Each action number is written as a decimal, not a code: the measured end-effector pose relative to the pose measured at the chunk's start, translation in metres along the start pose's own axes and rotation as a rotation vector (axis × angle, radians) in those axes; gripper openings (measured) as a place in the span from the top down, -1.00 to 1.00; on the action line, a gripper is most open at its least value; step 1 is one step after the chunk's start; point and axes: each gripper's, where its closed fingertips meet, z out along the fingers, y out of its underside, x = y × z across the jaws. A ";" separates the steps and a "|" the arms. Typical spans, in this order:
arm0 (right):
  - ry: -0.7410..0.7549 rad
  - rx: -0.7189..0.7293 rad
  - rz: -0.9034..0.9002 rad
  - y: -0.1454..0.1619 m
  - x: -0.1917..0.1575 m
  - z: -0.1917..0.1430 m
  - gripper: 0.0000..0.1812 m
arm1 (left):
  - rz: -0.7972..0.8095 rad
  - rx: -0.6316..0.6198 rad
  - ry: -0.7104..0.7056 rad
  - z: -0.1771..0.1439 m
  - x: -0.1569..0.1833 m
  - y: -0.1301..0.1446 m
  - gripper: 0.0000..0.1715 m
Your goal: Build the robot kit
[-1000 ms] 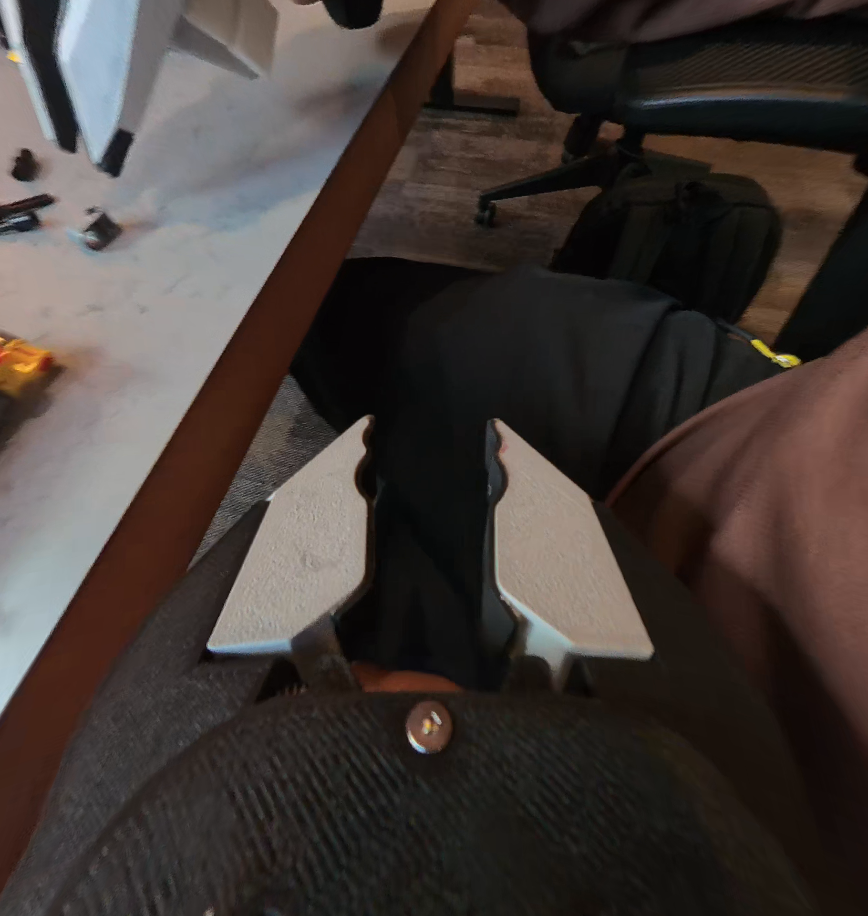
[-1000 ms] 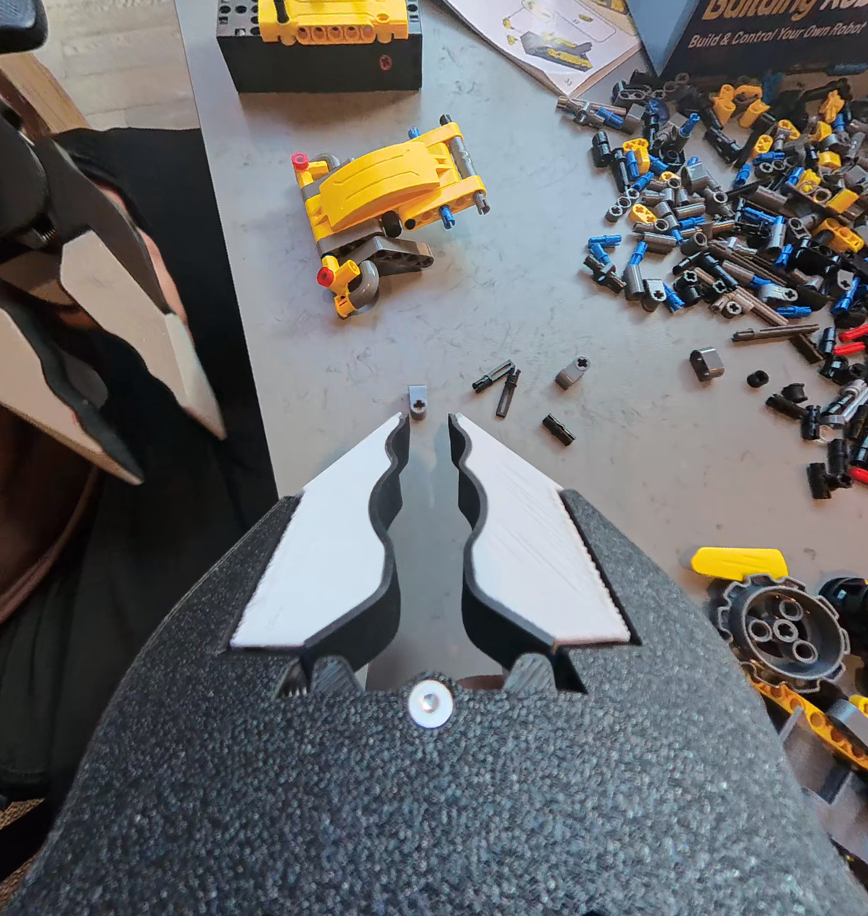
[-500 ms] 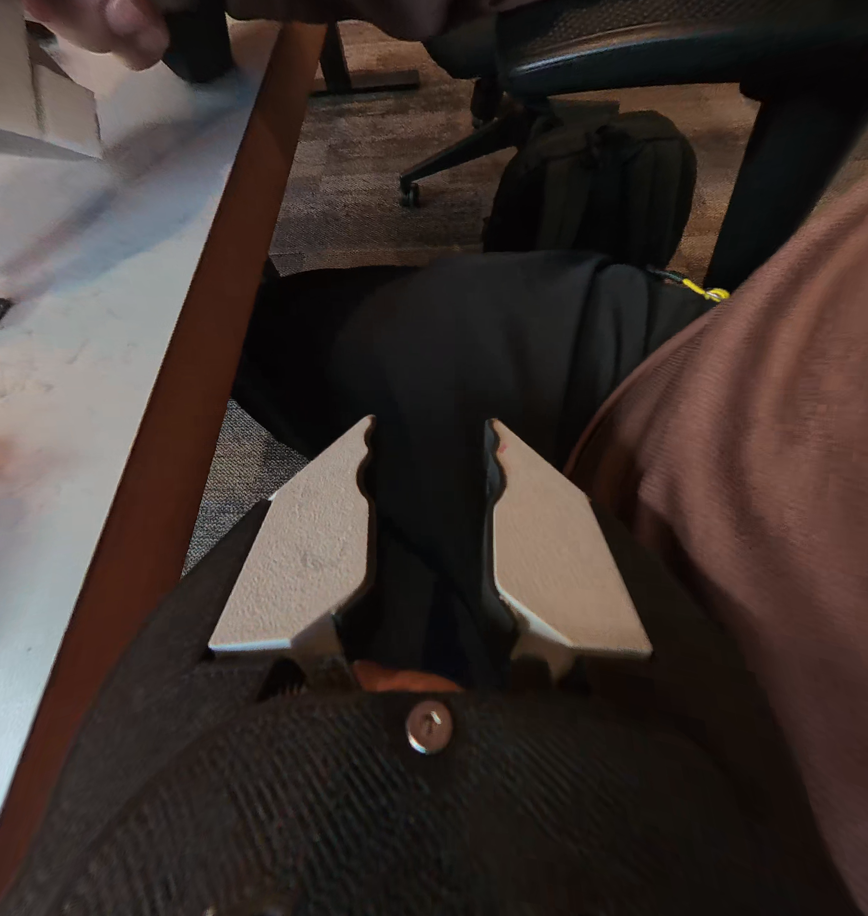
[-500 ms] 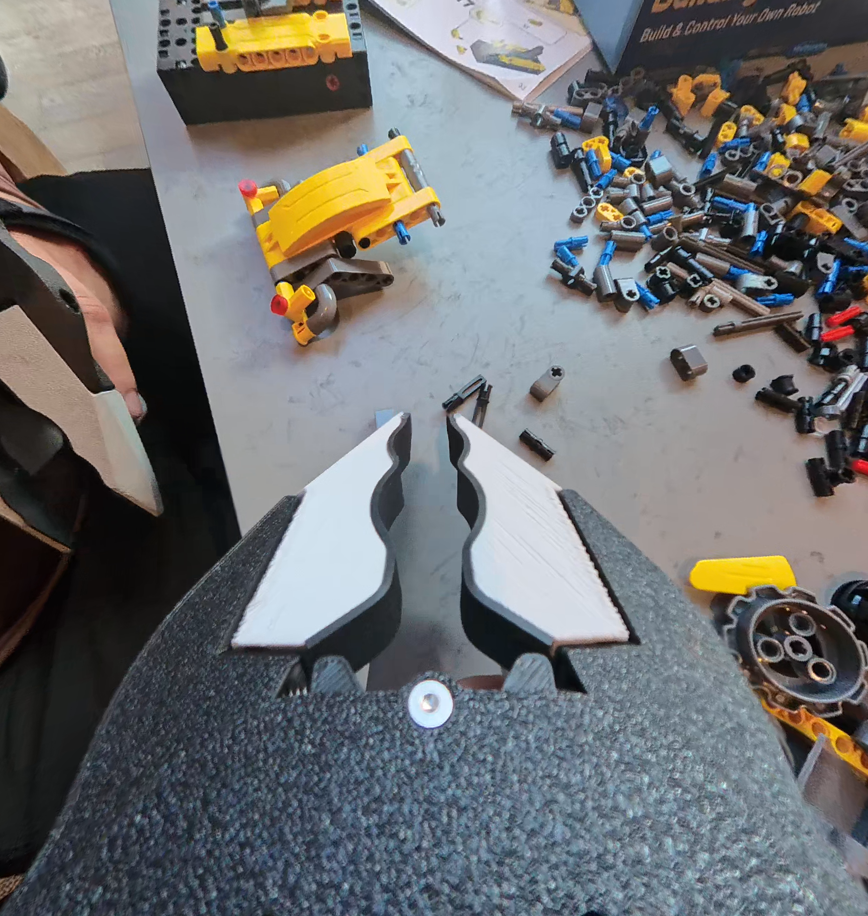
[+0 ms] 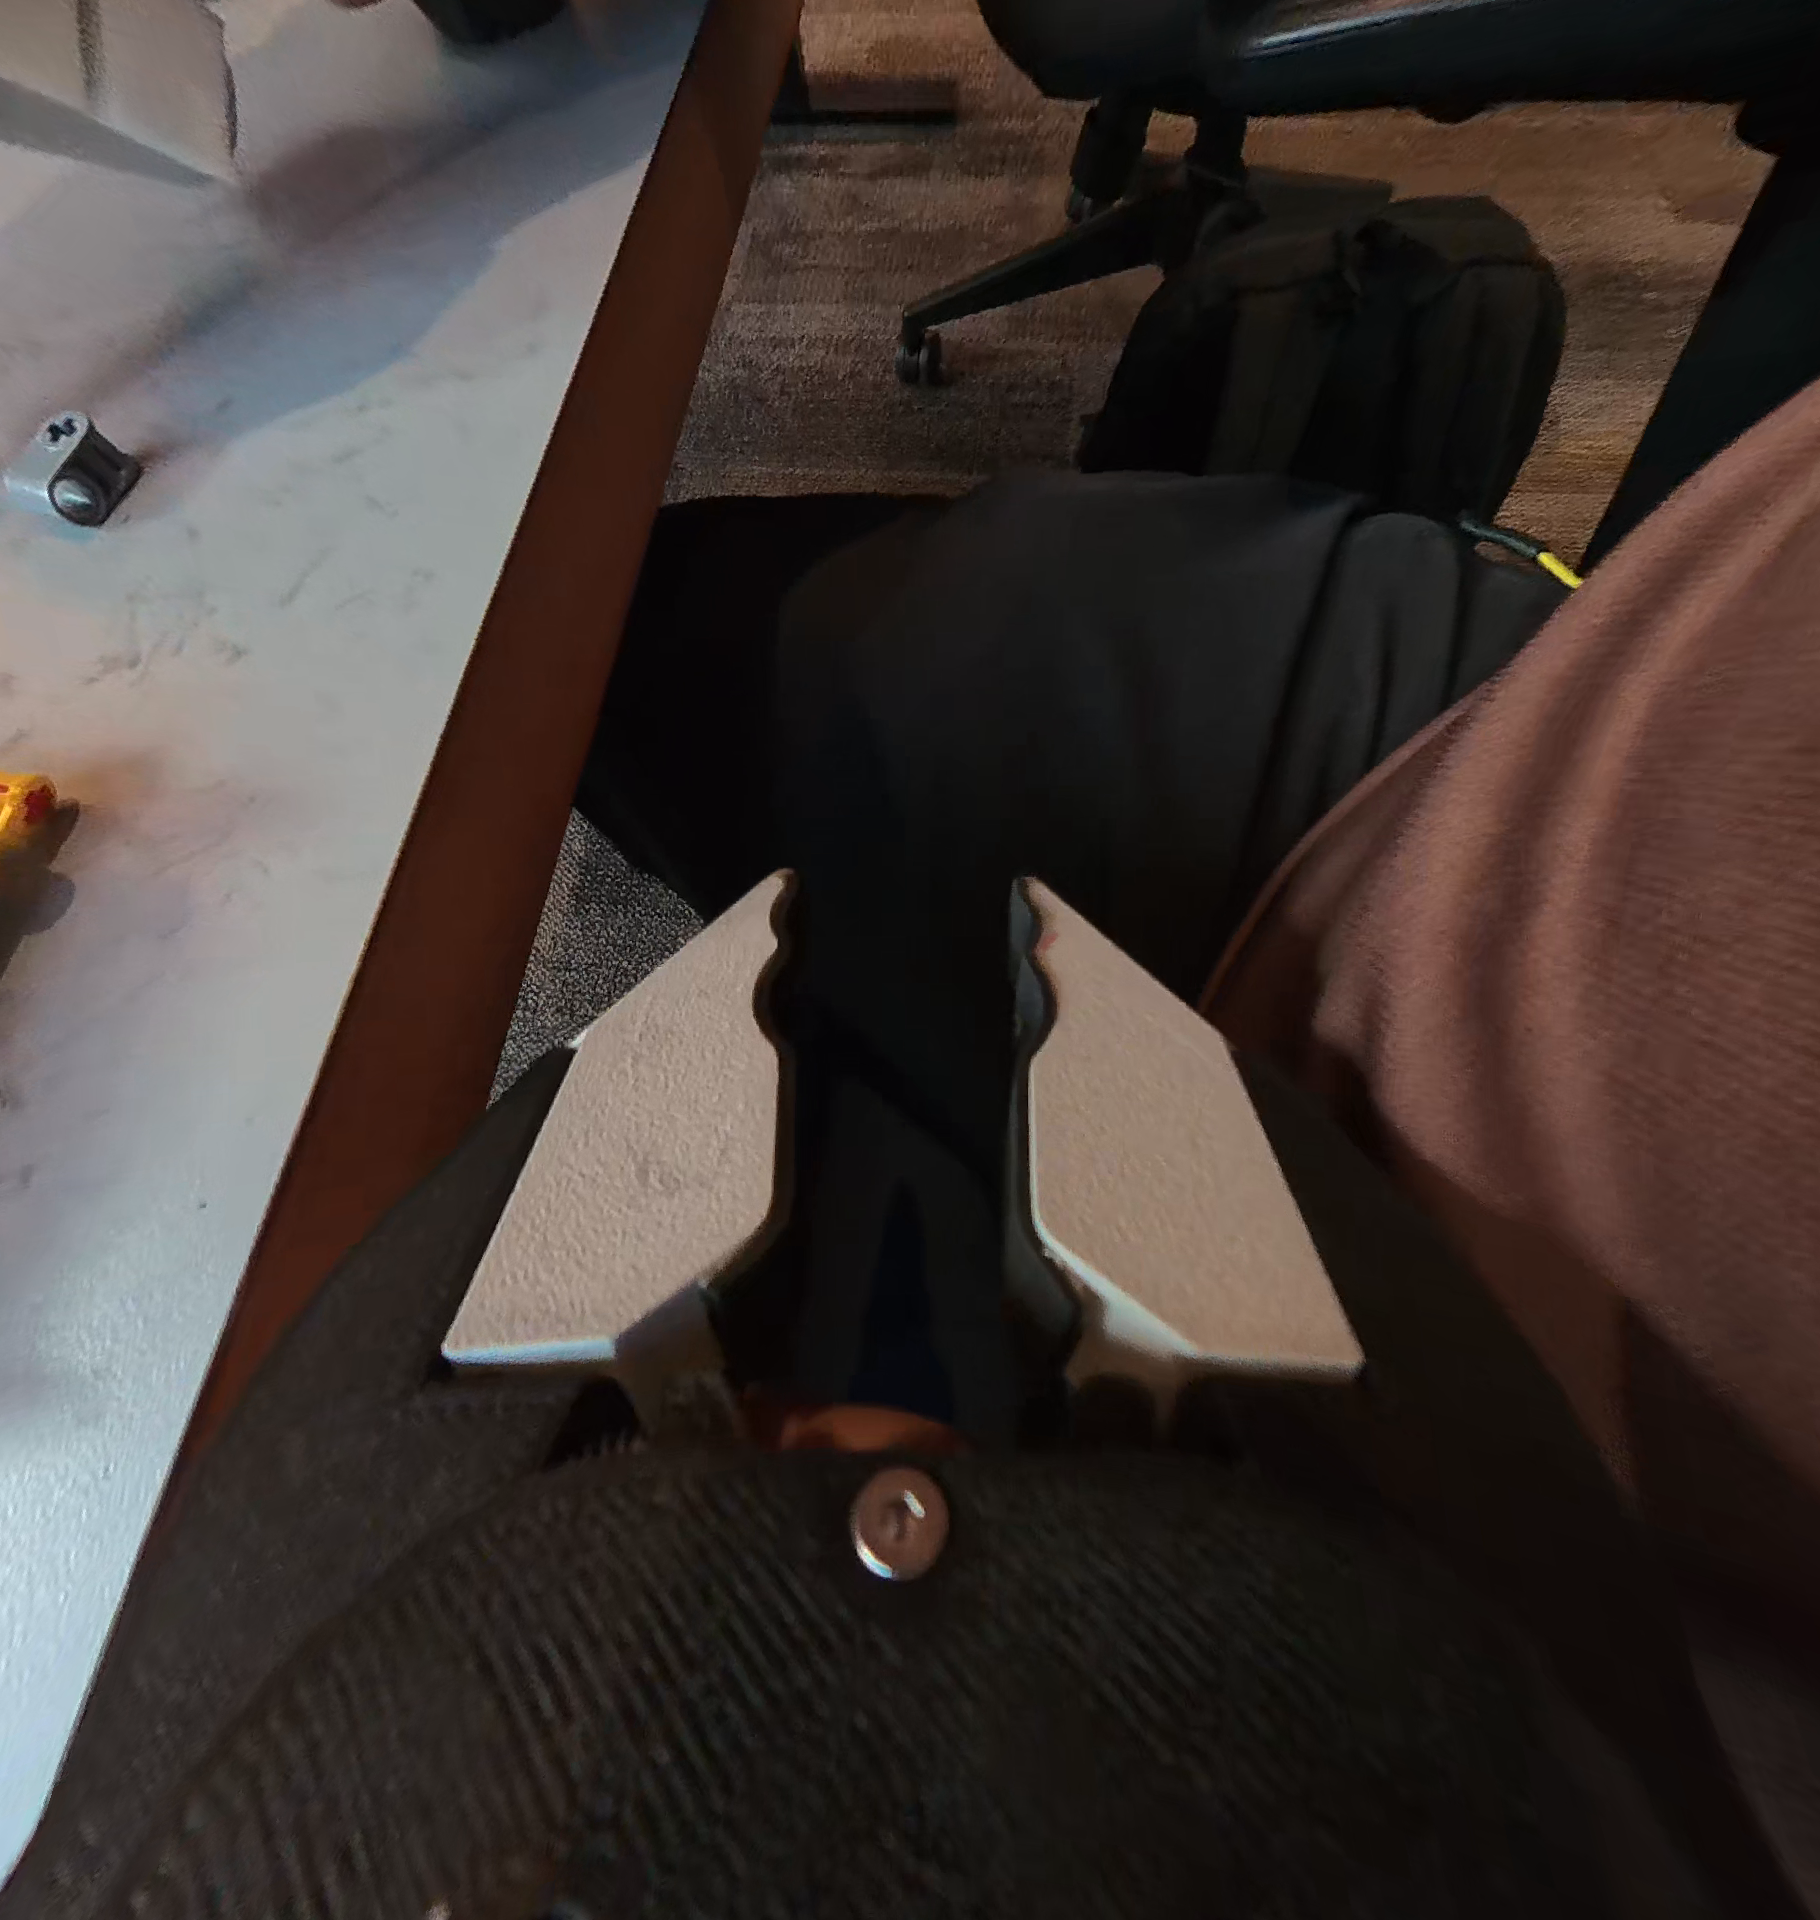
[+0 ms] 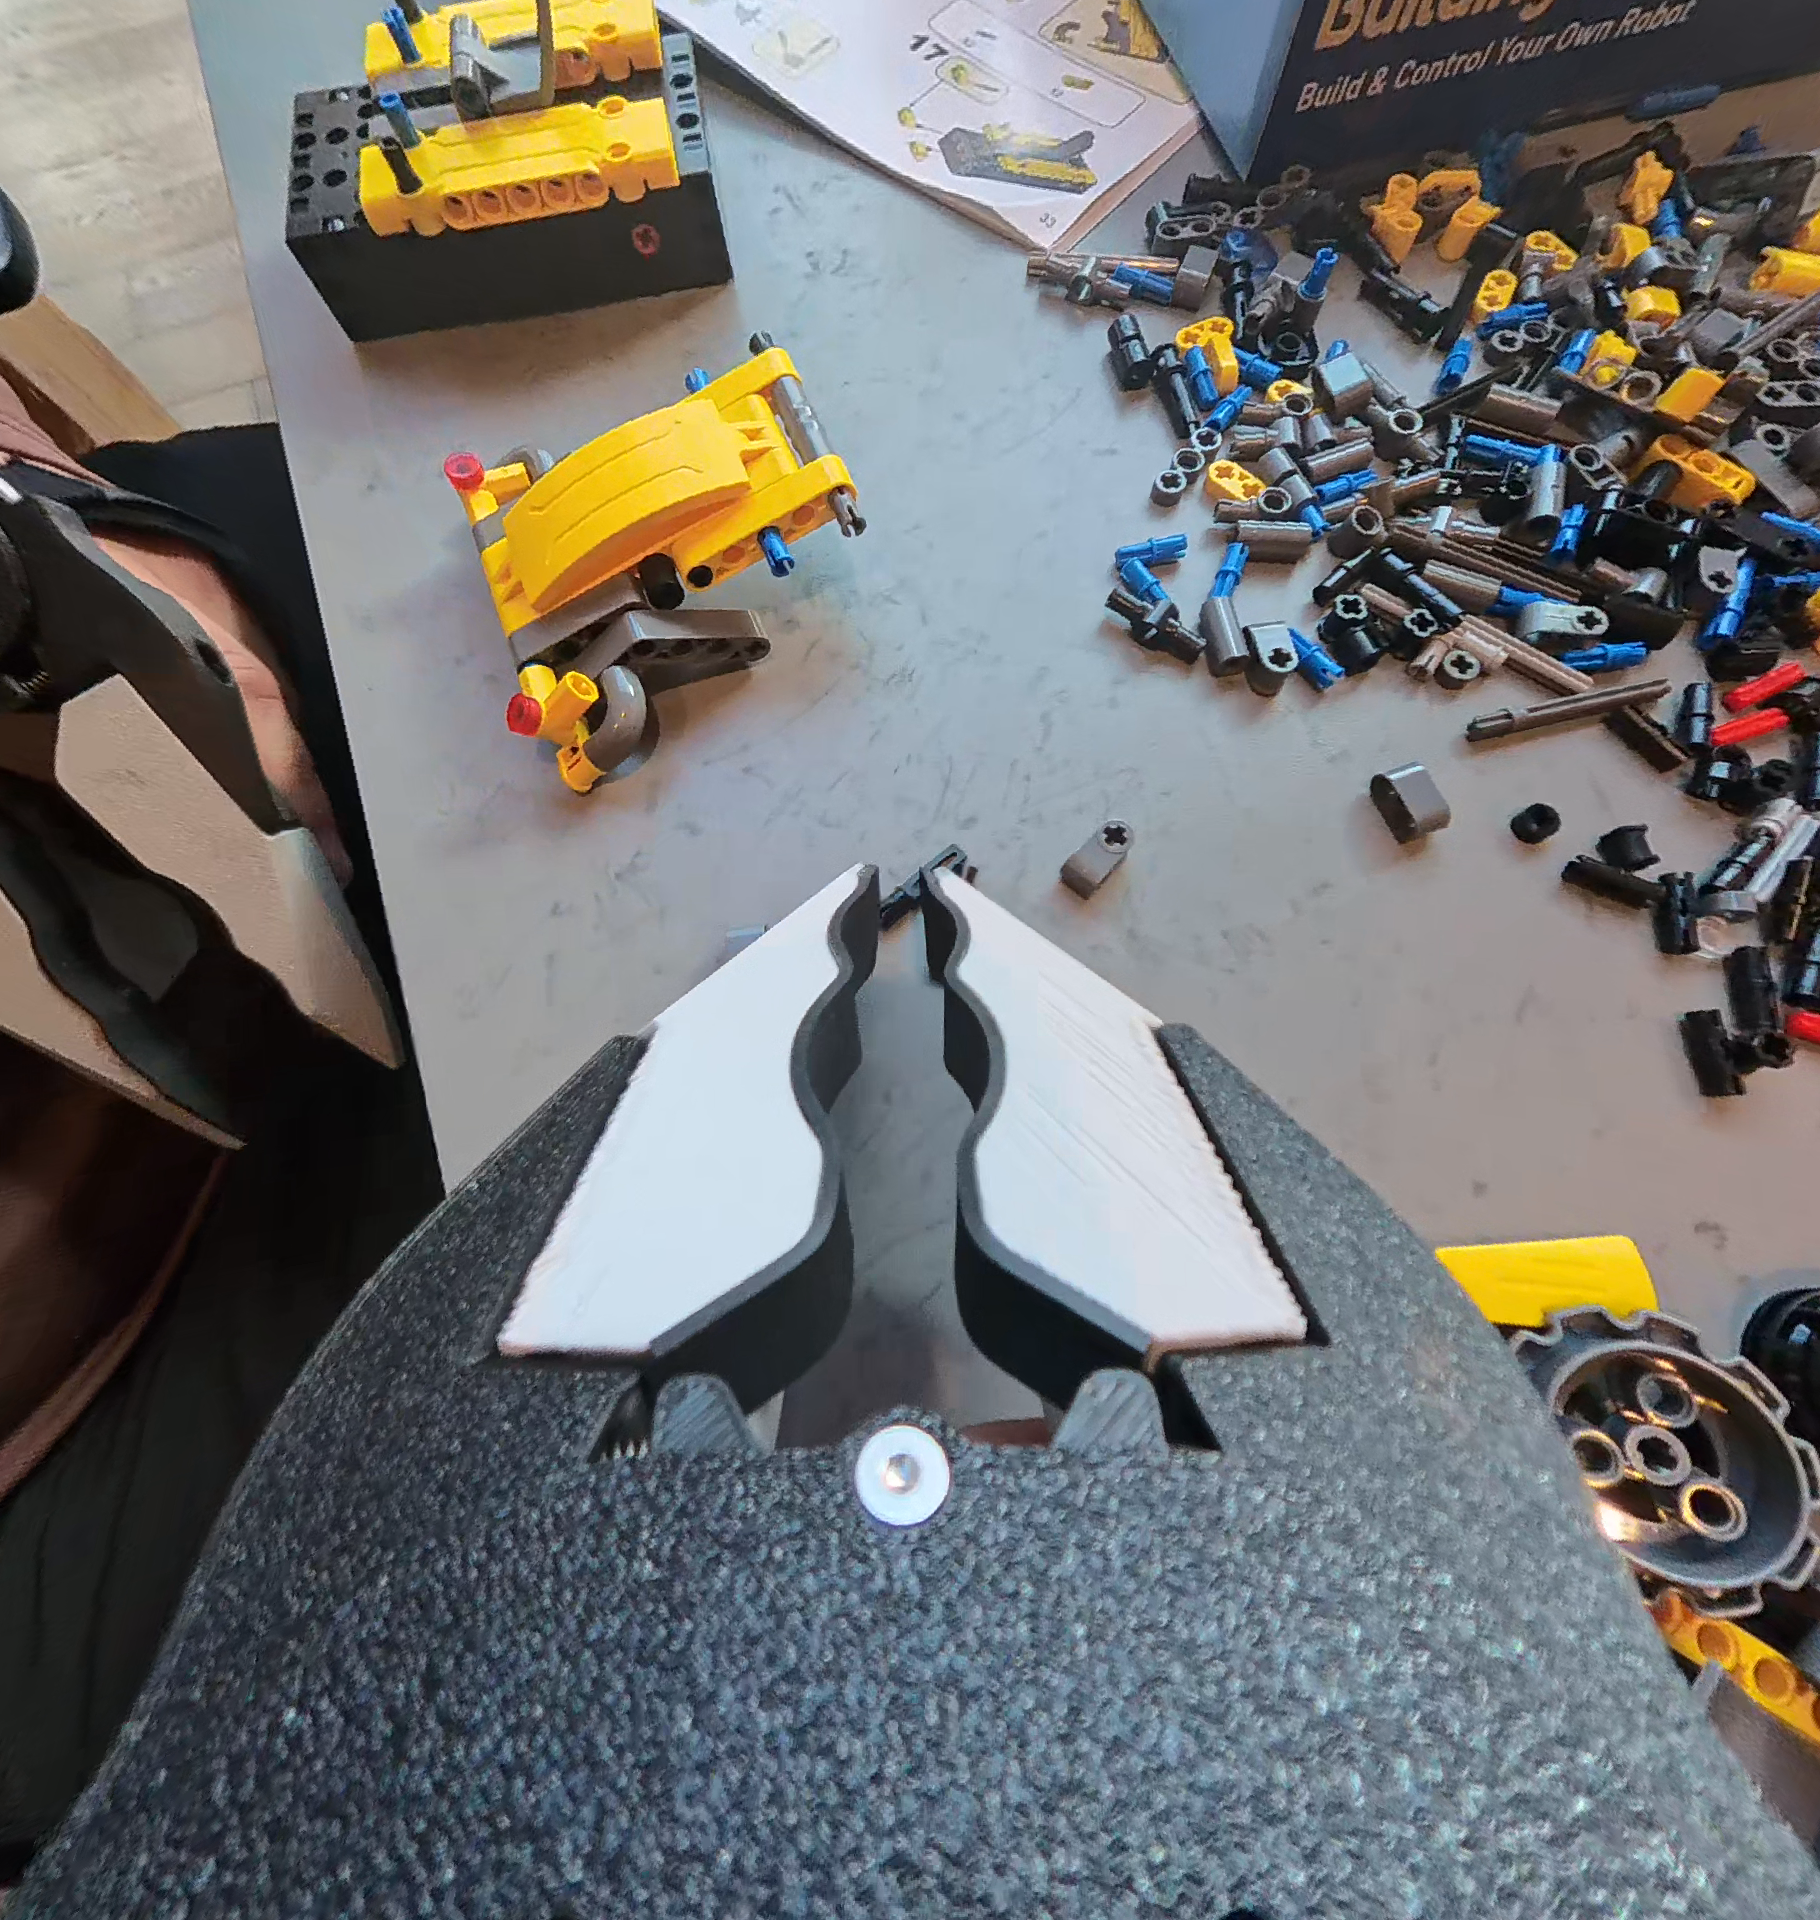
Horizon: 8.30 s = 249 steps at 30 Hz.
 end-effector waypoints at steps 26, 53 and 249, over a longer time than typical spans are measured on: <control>0.048 -0.092 0.058 0.014 0.010 0.002 0.93 | 0.046 -0.037 -0.054 0.002 -0.002 0.002 0.57; -0.109 0.422 0.067 -0.076 -0.039 -0.058 1.00 | -0.368 0.282 -0.244 -0.100 -0.114 -0.104 0.73; -0.382 0.219 0.069 -0.064 -0.107 -0.001 0.99 | -0.305 0.291 -0.121 -0.083 -0.082 -0.060 1.00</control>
